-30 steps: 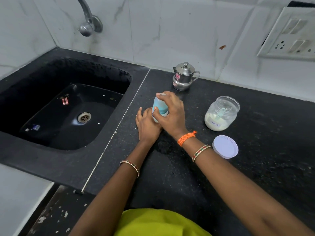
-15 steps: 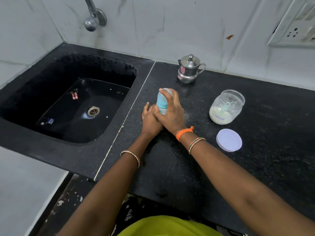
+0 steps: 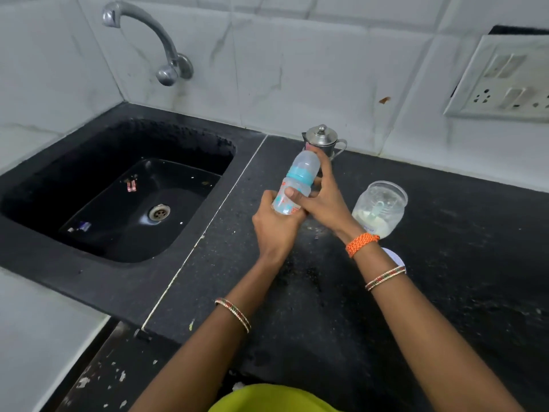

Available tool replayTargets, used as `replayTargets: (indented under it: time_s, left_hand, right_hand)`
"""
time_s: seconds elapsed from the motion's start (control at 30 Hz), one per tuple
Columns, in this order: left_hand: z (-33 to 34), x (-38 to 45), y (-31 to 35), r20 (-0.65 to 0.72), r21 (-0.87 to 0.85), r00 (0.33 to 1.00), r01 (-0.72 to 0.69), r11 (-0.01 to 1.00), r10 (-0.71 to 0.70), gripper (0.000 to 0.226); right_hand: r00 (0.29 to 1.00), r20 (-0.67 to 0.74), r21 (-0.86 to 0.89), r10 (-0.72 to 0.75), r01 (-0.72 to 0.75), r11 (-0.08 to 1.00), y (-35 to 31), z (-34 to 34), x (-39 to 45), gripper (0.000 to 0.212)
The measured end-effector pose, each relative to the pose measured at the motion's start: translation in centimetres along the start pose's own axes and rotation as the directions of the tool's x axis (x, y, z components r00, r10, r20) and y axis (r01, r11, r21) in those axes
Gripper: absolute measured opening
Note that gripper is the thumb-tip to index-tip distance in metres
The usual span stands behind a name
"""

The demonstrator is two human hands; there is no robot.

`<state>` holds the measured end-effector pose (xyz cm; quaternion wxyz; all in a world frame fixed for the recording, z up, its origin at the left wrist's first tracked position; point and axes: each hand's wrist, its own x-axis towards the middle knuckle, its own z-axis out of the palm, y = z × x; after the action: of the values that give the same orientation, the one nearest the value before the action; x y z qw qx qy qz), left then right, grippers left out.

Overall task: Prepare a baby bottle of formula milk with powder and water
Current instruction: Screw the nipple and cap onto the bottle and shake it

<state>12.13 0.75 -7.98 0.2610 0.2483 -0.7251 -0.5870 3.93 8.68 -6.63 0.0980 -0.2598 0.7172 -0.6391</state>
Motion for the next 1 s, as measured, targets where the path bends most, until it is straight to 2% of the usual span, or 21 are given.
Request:
replayTargets:
  time_s: [0.13,0.2,0.3,0.37,0.57,0.67,0.83,0.9,0.93,1.0]
  left_hand:
    - [-0.3,-1.7,2.4,0.139,-0.152,0.989,0.064,0.986,-0.043,0.044]
    - [-0.6,-2.4,3.4,0.249,-0.228,0.967,0.107,0.968,-0.048,0.042]
    - [-0.9,-2.9,4.8,0.355,-0.256,0.935,0.084,0.963,0.013,0.04]
    - [-1.2,-2.9,5.7,0.369,-0.238,0.928,0.047,0.97,0.045,0.039]
    - [-1.9,-4.3,7.3,0.342,-0.088,0.937,-0.04,0.995,0.068,0.047]
    - [-2.0,-5.4,7.8,0.275,-0.016,0.957,-0.087,0.996,0.088,0.044]
    - [-1.7,-5.8,7.6,0.161,0.09,0.971,-0.191,0.977,0.175,0.058]
    - [-1.6,-5.3,7.4,0.159,0.041,0.973,-0.178,0.983,0.169,0.056]
    - [-1.6,-4.9,7.3,0.176,-0.002,0.973,-0.149,0.989,0.147,0.053]
    - [-1.2,-3.8,7.4,0.235,-0.151,0.968,-0.05,0.987,0.085,0.043]
  right_hand:
    - [0.989,-0.131,0.067,0.066,-0.058,0.996,-4.8,-2.3,0.7,0.021]
    - [0.984,-0.152,0.041,0.094,-0.089,0.995,-7.2,-4.0,1.2,0.025]
    - [0.994,0.06,-0.057,0.089,-0.086,0.995,-9.4,-5.4,1.5,0.018]
    - [0.98,0.158,-0.086,0.12,-0.107,0.991,-10.0,-5.5,1.2,0.019]
    - [0.955,0.241,-0.184,0.172,-0.129,0.974,-10.9,-6.5,-0.2,0.038]
    - [0.957,0.231,-0.229,0.177,-0.123,0.966,-11.2,-6.2,-0.5,0.036]
    - [0.976,0.076,-0.292,0.205,-0.174,0.94,-10.7,-5.2,-0.4,0.031]
    - [0.971,0.073,-0.194,0.23,-0.212,0.958,-10.9,-5.2,0.0,0.016]
    - [0.966,0.076,-0.072,0.245,-0.24,0.968,-11.2,-5.2,0.1,0.017]
    - [0.969,0.069,0.273,0.236,-0.246,0.93,-11.8,-5.1,0.0,0.037]
